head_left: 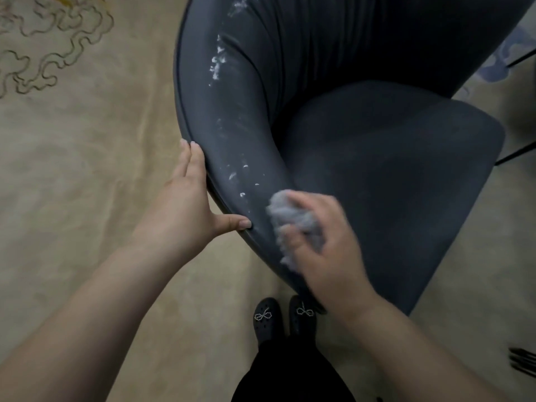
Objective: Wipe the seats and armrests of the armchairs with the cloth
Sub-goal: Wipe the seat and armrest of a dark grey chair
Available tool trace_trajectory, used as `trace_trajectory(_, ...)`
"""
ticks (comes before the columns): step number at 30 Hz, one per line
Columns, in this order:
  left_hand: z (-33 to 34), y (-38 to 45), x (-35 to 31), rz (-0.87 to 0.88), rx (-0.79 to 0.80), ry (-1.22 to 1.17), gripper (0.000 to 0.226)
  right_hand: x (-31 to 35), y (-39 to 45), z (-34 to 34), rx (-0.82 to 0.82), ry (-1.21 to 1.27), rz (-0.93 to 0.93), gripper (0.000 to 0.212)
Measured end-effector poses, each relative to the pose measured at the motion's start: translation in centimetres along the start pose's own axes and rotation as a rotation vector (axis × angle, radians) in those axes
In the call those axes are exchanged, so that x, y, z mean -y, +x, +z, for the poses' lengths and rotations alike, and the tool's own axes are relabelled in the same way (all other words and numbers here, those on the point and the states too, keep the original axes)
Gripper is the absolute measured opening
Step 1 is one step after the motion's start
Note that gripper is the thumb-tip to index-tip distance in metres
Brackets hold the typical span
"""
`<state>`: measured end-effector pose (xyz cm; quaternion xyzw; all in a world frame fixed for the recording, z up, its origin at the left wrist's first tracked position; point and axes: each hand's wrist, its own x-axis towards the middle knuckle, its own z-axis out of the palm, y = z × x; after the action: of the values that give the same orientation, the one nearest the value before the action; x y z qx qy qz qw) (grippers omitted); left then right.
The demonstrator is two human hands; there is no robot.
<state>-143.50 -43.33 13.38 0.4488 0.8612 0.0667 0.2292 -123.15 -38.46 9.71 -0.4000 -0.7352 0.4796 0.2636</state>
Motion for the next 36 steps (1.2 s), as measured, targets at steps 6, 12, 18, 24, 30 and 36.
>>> trace_trajectory(6, -0.2, 0.0, -0.4, -0.015, 0.018, 0.007, 0.145, -2.2, -0.3, -1.9, -0.013, -0.036, 0.112, 0.032)
trace_trajectory(12, 0.0, 0.0, -0.3, -0.018, 0.0, 0.023, 0.141, -0.1, -0.7, -0.1, 0.089, -0.017, -0.086, 0.036)
trace_trajectory(18, -0.2, -0.4, -0.3, -0.03, 0.032, -0.052, 0.144, -2.0, 0.1, -1.9, 0.001, 0.141, 0.194, 0.031)
trace_trajectory(24, -0.1, -0.4, 0.0, -0.017, 0.025, -0.057, 0.146, -1.5, -0.7, -0.8, 0.11, 0.085, -0.002, 0.037)
trace_trajectory(30, -0.2, -0.2, 0.2, -0.009, 0.044, -0.06, 0.146, -2.0, 1.5, -1.6, -0.064, 0.124, 0.222, 0.035)
trace_trajectory(36, -1.0, 0.4, 1.4, 0.038, 0.076, -0.019, 0.136, 1.5, 5.0, 2.3, 0.216, -0.071, -0.188, 0.038)
